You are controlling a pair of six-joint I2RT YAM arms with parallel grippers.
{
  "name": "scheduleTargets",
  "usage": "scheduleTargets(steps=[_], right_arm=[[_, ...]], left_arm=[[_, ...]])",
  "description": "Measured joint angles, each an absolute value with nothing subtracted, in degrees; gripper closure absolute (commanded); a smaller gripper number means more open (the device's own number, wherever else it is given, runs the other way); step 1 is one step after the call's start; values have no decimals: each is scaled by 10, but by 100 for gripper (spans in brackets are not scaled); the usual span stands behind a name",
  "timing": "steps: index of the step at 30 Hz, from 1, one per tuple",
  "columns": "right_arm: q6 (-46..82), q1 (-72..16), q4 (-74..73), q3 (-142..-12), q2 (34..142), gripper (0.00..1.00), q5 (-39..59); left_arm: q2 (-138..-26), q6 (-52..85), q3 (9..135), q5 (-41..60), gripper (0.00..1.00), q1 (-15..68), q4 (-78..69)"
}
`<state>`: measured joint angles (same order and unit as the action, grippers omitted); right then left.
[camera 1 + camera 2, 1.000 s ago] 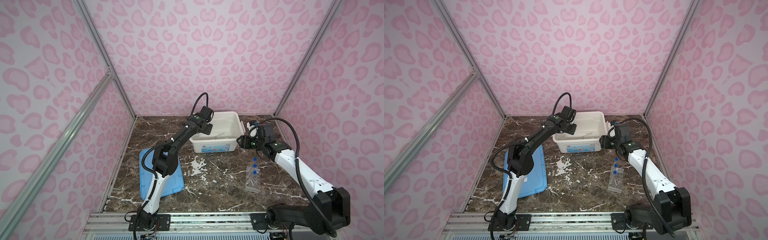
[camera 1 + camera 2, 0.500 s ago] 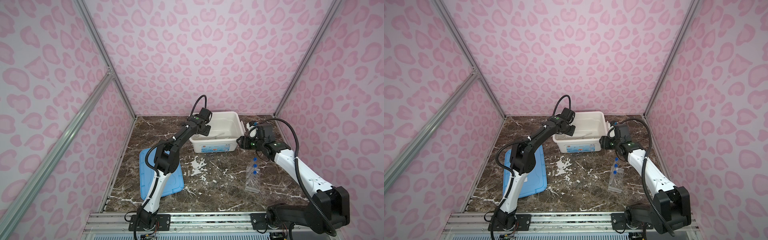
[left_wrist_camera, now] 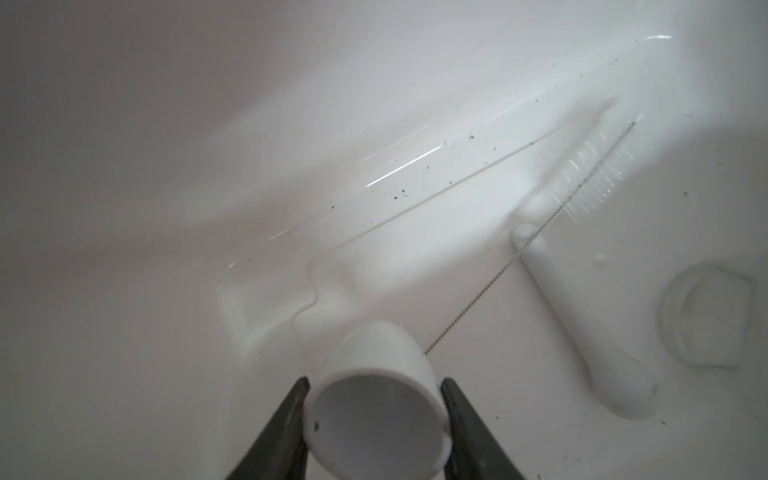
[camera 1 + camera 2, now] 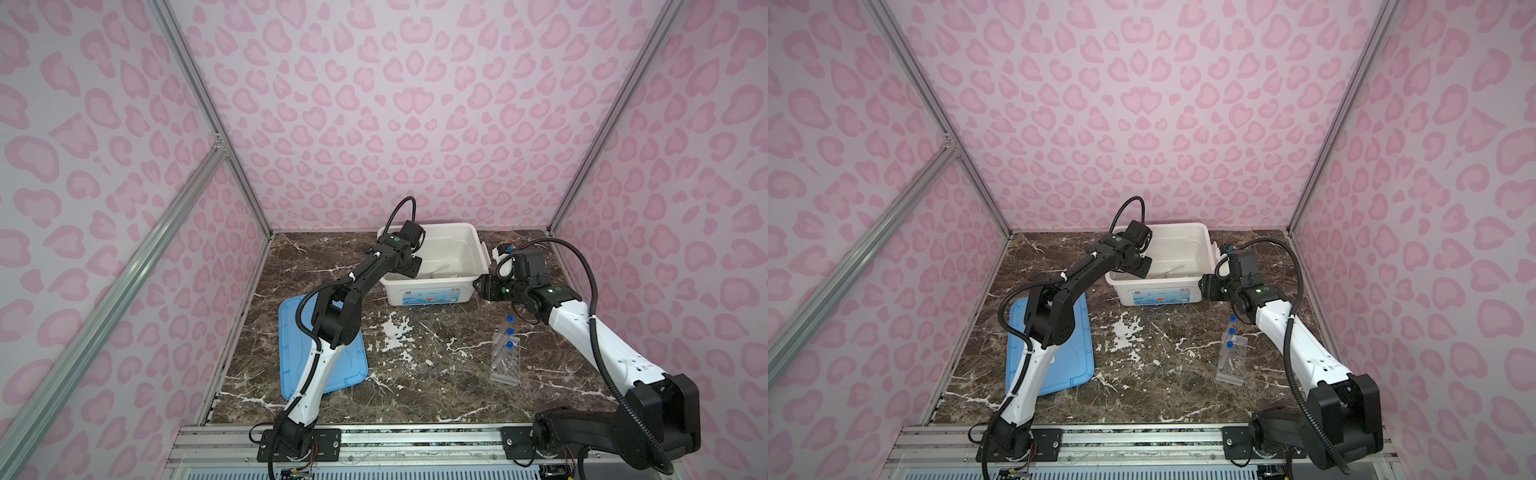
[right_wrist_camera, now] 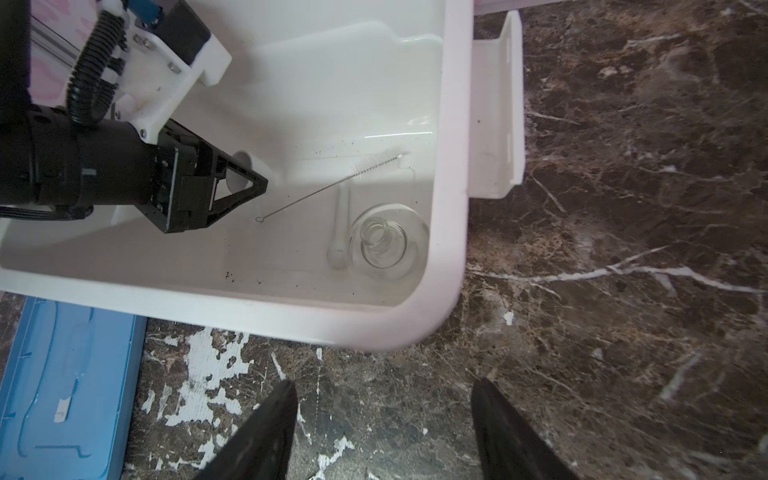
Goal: Organize the chemistry lab equipment
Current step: 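Lower the held crucible into the bin while the right gripper moves toward the bin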
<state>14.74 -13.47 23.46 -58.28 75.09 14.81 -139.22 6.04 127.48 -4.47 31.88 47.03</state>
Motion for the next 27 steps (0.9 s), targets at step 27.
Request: scheduleTargets(steps=[27], right_arm=[[101,-142,236,-587,724,27,150]], left_arm=[[-1393,56,1275,-30,17,319,480]])
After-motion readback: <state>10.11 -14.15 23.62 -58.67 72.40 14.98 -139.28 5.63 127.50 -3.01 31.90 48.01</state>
